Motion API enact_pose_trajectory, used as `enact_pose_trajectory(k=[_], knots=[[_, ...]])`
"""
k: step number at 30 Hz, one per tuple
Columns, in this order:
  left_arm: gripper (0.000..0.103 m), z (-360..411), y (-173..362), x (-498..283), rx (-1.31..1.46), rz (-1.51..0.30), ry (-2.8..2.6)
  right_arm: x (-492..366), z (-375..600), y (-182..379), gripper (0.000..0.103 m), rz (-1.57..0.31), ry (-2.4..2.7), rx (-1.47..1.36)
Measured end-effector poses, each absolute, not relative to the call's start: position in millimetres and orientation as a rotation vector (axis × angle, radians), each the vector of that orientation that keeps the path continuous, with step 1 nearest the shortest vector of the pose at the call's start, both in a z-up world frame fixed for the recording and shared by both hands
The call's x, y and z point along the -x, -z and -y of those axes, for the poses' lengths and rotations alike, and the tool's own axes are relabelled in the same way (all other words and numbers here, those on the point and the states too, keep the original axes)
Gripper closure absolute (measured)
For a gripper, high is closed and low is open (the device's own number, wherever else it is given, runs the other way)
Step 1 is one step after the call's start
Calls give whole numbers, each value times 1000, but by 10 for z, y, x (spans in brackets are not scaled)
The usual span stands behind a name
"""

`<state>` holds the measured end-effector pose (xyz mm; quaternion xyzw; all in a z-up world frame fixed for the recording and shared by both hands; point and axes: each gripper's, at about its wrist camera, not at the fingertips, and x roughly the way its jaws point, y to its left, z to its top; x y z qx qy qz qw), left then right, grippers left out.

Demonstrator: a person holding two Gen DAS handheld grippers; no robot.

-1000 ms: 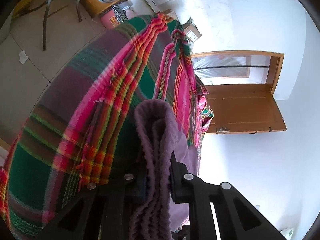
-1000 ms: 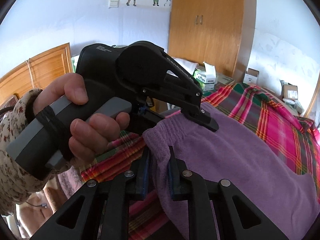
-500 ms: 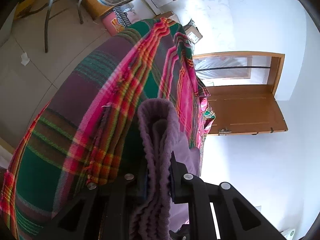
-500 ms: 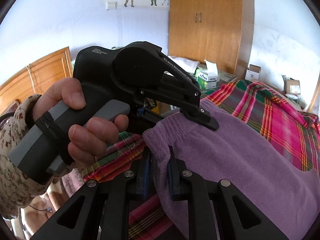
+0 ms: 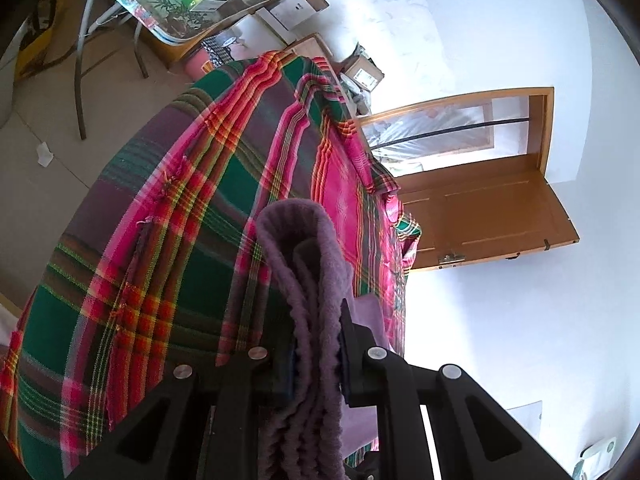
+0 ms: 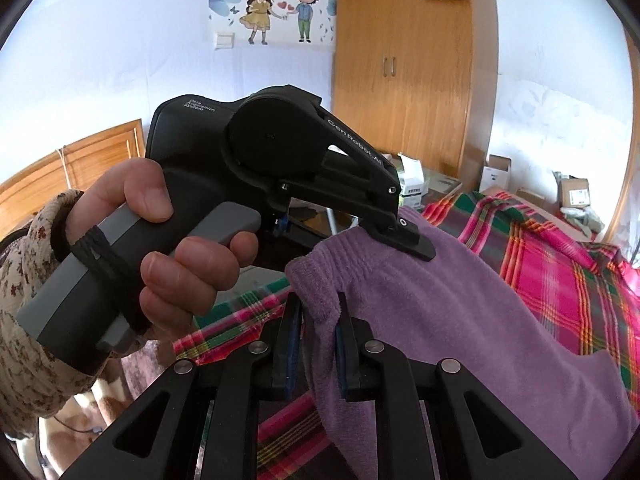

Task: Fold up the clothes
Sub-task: 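Carry the raised waistband with both grippers across the bed, folding the pants over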

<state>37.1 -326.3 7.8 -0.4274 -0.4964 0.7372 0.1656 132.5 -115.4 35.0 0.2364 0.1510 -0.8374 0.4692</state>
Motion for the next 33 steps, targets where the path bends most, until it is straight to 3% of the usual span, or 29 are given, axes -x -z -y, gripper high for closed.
enact_pose_trajectory(k=[16,33], knots=[[86,2803,-453,-160,1213,1265,-2124,-1341,695,-645,88,-296,2134,-504],[86,1817,-763,209,1245,1079,-2069,-1362,-197,-881,88,-141,2281,-470]])
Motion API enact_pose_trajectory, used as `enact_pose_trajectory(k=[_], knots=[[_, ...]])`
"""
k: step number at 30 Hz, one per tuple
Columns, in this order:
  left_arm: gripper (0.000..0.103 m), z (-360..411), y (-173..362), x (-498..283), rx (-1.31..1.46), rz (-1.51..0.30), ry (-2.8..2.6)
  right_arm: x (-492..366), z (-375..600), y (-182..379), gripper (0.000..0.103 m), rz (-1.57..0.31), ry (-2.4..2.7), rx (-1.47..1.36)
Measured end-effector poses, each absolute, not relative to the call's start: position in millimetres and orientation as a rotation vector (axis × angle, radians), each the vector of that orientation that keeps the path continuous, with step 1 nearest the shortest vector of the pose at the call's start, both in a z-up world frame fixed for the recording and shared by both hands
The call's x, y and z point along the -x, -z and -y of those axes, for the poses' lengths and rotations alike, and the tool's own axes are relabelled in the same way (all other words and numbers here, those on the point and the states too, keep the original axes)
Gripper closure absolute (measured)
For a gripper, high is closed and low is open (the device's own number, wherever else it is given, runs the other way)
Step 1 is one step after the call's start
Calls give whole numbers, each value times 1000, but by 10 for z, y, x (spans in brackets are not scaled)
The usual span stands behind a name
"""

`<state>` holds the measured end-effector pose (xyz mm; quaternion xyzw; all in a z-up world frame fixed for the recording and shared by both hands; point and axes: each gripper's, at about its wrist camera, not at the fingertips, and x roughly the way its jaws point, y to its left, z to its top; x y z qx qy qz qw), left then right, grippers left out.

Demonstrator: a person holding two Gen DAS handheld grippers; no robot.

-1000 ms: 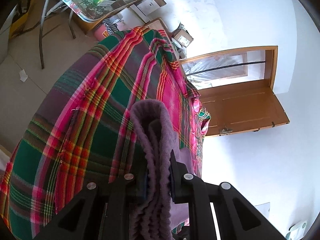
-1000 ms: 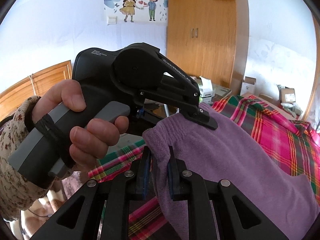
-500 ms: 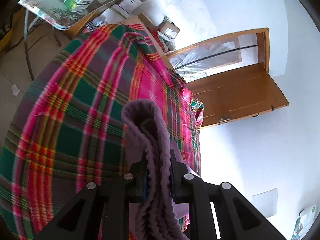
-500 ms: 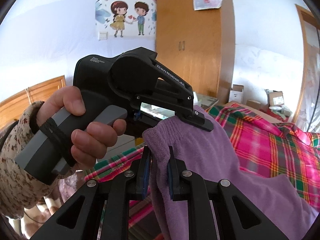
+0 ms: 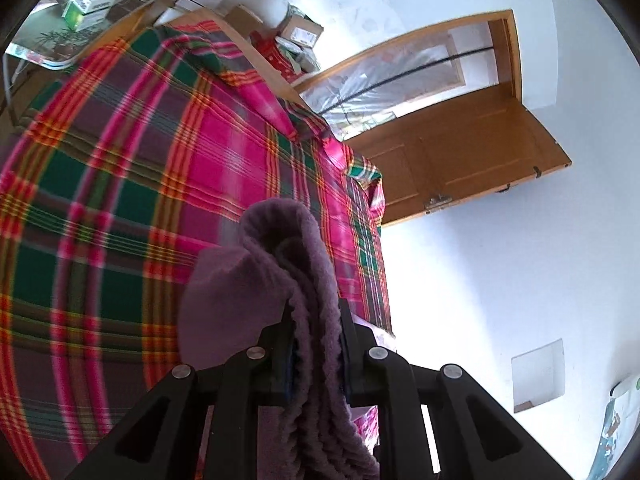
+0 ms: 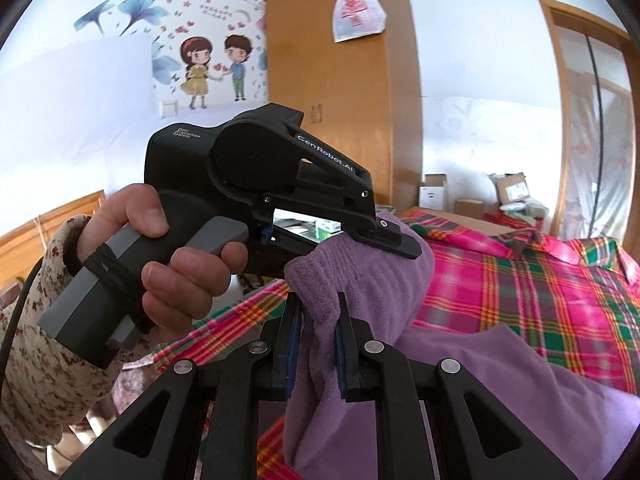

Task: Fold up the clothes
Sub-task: 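Carry the raised waistband with both grippers across the bed, folding the pants over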

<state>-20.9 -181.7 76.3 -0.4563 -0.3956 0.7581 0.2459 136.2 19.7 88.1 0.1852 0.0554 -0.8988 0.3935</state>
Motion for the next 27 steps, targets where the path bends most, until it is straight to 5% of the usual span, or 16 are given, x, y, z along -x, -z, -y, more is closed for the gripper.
enact_pose_trajectory(k=[27], knots=[[86,563,-761,438,1350,891,-1945,-1286,-1217,-850,88,10,2446,-506]])
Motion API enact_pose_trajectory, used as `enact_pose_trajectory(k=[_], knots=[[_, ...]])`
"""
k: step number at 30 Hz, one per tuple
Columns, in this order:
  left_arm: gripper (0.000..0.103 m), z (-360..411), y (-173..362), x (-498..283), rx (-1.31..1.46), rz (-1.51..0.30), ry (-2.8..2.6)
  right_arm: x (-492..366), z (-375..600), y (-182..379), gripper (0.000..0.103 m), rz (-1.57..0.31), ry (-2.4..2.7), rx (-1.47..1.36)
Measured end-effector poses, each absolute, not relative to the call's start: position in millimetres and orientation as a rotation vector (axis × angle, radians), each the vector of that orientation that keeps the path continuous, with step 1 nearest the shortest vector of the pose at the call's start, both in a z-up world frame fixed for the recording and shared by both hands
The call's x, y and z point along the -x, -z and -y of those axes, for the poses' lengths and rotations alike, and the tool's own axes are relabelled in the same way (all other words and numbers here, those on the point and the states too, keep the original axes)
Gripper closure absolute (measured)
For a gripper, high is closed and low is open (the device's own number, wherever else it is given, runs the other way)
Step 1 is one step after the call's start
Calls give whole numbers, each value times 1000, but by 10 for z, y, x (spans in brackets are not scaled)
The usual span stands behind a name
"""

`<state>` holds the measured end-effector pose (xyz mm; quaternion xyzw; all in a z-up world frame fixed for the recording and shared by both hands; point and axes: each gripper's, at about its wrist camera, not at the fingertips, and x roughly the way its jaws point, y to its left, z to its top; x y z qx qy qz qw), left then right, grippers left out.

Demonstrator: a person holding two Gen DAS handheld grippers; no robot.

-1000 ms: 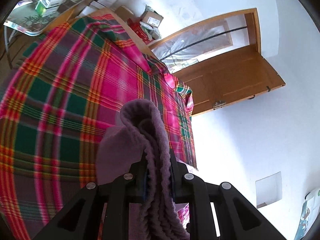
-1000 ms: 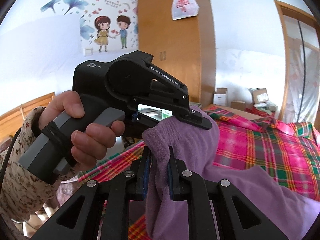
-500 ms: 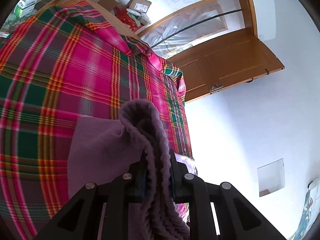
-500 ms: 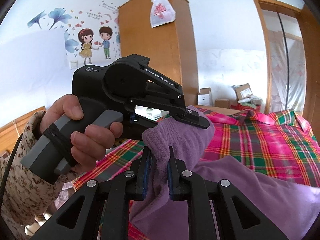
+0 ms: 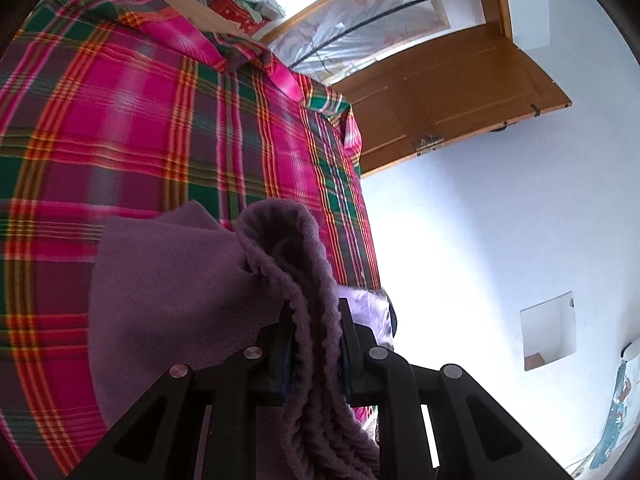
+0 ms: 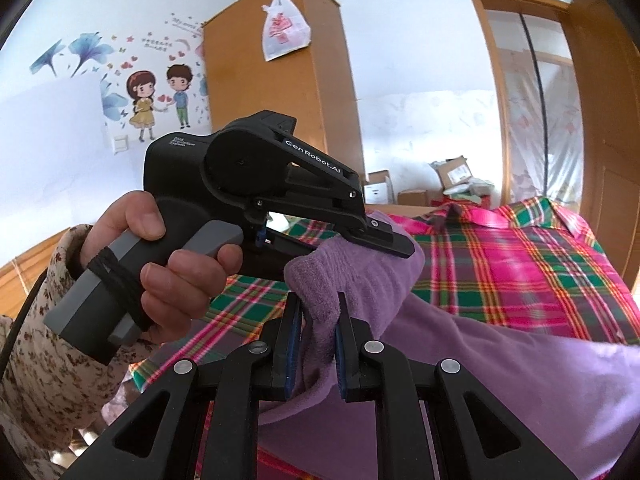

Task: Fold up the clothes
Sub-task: 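Carry the raised waistband with both grippers across the bed, folding the pants over, then lower the waistband onto the pants with both grippers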

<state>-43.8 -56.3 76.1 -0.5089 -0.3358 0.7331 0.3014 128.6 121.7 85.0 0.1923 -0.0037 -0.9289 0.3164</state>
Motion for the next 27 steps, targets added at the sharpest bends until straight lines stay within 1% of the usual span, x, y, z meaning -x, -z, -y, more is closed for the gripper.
enact_pose_trajectory(k=[11,18,27], knots=[[85,188,-491,559,1440,852,-1888,-1269,-1534,-626,87,40,2494,-602],[81,94,-296,591,1487,848,-1879,-1217,-1730,-411,87,90,2516,-692],[78,65,-218,629,1469,862,-1874,-1200,-1916,-247,87,167,2524,-764]])
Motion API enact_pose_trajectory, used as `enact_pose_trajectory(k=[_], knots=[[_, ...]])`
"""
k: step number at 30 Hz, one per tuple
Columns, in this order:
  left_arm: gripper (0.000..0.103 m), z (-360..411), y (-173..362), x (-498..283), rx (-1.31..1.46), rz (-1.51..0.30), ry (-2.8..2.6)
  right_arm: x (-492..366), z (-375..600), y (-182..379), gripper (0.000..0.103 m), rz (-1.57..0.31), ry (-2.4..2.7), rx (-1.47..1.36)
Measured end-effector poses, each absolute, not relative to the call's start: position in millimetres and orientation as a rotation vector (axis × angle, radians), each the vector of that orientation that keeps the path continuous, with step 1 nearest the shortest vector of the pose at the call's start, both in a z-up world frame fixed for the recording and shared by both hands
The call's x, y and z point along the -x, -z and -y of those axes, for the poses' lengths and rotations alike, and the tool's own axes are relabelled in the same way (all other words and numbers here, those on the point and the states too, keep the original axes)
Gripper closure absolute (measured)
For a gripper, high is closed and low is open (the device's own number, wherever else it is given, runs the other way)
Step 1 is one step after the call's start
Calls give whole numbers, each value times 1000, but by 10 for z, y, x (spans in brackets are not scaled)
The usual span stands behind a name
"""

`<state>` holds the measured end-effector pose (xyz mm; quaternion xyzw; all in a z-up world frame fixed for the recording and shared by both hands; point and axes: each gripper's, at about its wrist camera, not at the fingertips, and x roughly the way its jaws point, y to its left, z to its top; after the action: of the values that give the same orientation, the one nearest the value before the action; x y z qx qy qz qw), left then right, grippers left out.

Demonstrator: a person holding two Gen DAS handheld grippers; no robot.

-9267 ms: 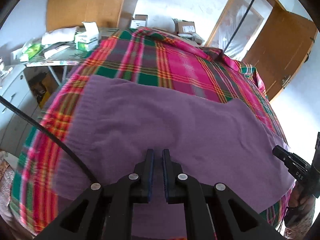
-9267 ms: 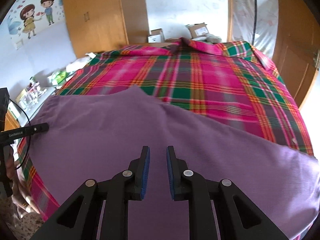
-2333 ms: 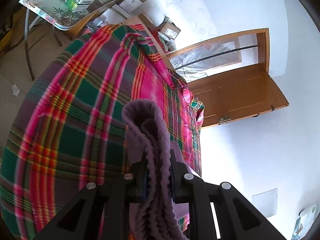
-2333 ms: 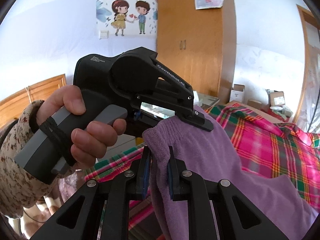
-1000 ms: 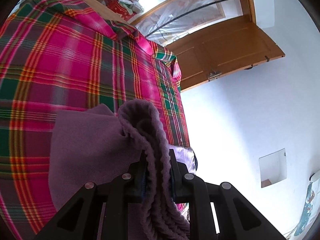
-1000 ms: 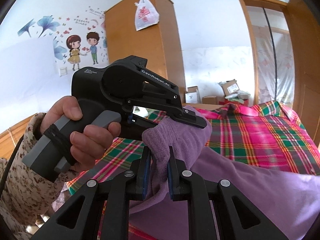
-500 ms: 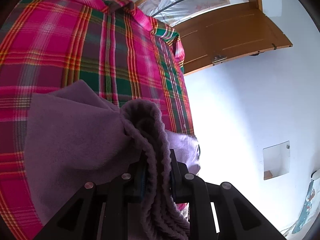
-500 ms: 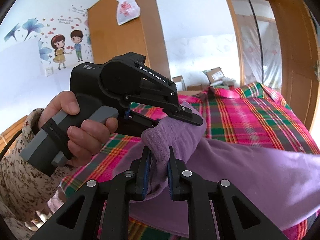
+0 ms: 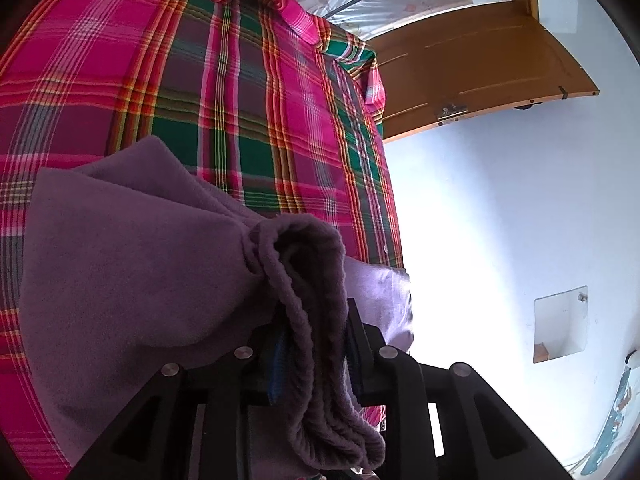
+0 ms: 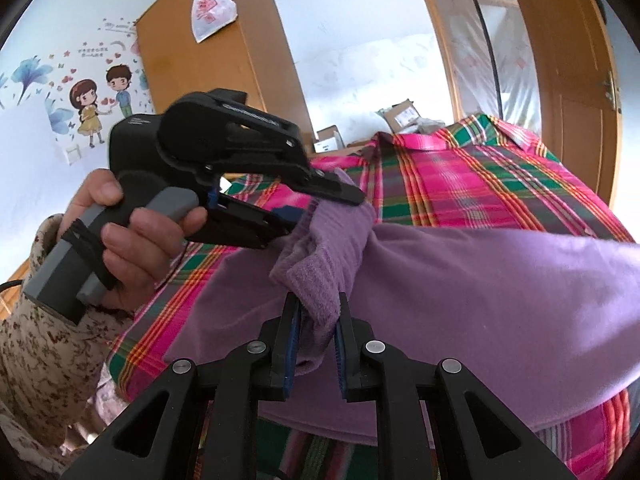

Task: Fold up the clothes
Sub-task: 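Lower the waistband onto the pants with both grippers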

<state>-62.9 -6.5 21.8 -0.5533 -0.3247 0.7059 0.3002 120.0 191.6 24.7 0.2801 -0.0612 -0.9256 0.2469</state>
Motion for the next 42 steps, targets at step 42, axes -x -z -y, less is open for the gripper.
enact_pose_trajectory(k=[42], knots=[[74,880,150,652,1483,992,-2135,-861,-2169,-276,97,60,2505,-1000]])
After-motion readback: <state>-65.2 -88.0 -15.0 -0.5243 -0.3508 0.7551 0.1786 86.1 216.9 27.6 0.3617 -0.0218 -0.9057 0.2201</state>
